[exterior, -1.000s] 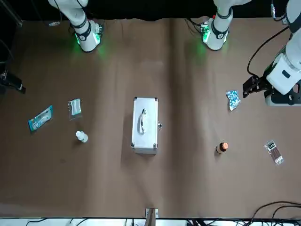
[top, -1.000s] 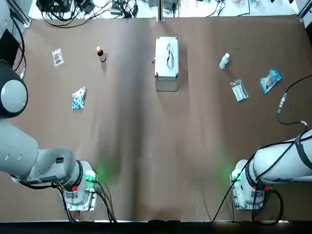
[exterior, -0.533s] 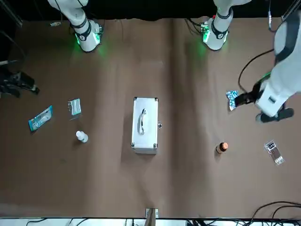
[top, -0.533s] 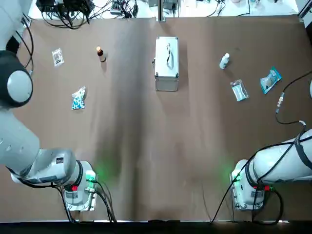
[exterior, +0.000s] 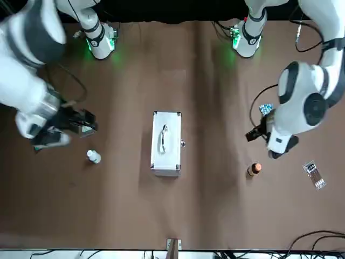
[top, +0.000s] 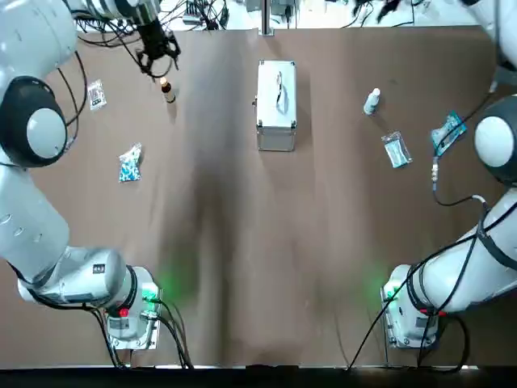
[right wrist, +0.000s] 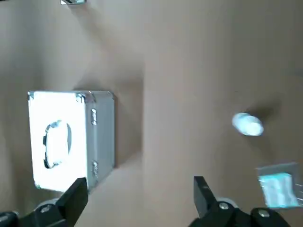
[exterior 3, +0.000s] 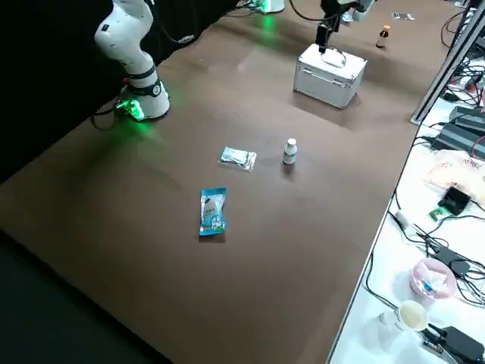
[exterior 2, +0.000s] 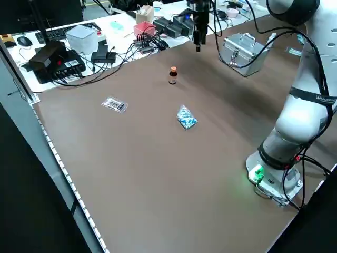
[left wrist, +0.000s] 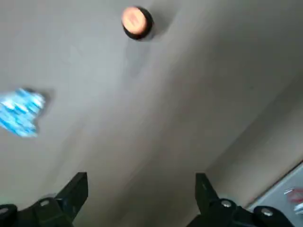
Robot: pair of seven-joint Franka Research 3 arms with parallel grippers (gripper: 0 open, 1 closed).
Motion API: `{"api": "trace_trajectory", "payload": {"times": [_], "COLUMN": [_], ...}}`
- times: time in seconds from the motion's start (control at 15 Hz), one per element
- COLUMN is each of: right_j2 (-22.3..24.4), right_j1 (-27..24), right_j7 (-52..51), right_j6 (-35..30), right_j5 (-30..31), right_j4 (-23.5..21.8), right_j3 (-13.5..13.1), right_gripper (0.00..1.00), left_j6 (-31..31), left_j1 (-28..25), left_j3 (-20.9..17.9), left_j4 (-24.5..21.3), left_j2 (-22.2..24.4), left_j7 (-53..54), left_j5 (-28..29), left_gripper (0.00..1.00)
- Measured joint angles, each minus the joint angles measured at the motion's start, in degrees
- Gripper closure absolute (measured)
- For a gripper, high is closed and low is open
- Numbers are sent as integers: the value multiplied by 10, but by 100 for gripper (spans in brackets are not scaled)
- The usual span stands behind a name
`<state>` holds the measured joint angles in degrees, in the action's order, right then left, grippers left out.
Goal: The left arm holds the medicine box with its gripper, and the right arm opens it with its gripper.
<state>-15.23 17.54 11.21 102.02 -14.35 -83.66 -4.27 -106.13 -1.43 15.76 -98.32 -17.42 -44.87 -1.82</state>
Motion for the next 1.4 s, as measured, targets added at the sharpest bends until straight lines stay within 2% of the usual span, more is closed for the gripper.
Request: {"api": "trace_trajectory", "payload": {"times": [0.27,0.6,0.93,1.07,1.13,1.2,1.4], "right_j2": [-62,-112,-136,-144,-146,-147,-155], "right_j1": [83,134,167,178,181,184,193], "right_j7": [118,176,174,170,160,149,137], "right_j6": [57,109,130,140,141,141,141], "right_j5": [-12,-61,-95,-99,-102,-106,-108], "right_j4": [1,6,7,7,7,7,8], "right_j3": [0,0,0,0,0,0,0], "right_gripper": [1,1,4,17,18,25,29], "left_j6": [-102,-172,-182,-210,-229,-245,-256], "left_j1": [65,125,163,177,186,195,212], "left_j3": [5,5,5,6,6,6,6], "left_j4": [-6,10,95,105,109,112,129], "left_j2": [-46,-108,-202,-225,-234,-242,-259], "left_j7": [-256,-506,-633,-674,-695,-712,-739], "left_j5": [-36,-41,-42,-42,-42,-42,-42], "left_gripper": [0,0,0,0,0,0,0]}}
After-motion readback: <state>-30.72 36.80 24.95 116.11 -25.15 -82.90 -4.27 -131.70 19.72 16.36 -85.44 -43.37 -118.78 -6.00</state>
